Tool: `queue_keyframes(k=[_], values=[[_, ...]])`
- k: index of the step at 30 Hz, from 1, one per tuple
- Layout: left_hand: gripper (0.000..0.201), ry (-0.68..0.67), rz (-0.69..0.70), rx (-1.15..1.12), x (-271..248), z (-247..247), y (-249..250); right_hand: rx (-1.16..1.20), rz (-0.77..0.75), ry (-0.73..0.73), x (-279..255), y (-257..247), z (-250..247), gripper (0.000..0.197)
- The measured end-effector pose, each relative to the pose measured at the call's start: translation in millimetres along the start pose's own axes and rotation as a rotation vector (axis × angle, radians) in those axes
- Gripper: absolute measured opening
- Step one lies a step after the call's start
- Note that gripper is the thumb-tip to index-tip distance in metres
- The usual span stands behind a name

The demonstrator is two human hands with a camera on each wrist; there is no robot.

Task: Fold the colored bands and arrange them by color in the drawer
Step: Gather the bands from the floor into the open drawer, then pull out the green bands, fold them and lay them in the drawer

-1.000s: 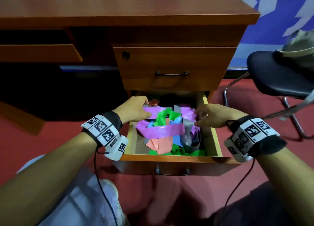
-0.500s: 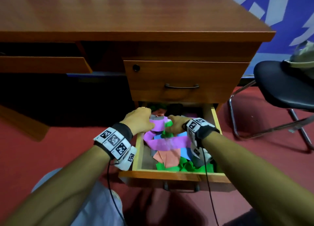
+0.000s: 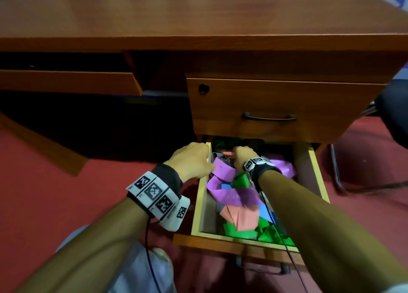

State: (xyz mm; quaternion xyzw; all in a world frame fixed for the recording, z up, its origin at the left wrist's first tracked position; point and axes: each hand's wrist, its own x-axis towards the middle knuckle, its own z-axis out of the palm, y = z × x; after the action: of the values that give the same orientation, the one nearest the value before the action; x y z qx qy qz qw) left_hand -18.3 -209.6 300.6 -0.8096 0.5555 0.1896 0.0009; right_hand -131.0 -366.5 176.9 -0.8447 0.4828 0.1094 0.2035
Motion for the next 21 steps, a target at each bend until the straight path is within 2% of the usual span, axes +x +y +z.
queue_keyframes(k=[3, 6, 8, 10, 15, 21], values=[[0.02, 0.005, 0.007, 0.015, 1, 2, 1, -0.01, 0.041, 0.055, -4, 6, 4, 0.044], [0.011, -0.007, 0.011, 0.014, 3, 4, 5, 0.037, -0.018, 0.048, -11, 10, 2, 0.037], [0.017, -0.009, 0.012, 0.012, 5, 6, 7, 0.087, -0.039, 0.048, -19, 14, -4, 0.026], [0.027, -0.009, 0.015, 0.023, 8, 7, 8, 0.162, -0.029, 0.074, -26, 18, -13, 0.027], [0.025, 0.013, 0.048, -0.023, 3, 6, 18, 0.288, -0.108, 0.141, -81, 23, -44, 0.023], [0.032, 0.096, 0.161, -0.31, -9, 13, 32, 0.44, -0.296, 0.118, -146, 42, -51, 0.022]])
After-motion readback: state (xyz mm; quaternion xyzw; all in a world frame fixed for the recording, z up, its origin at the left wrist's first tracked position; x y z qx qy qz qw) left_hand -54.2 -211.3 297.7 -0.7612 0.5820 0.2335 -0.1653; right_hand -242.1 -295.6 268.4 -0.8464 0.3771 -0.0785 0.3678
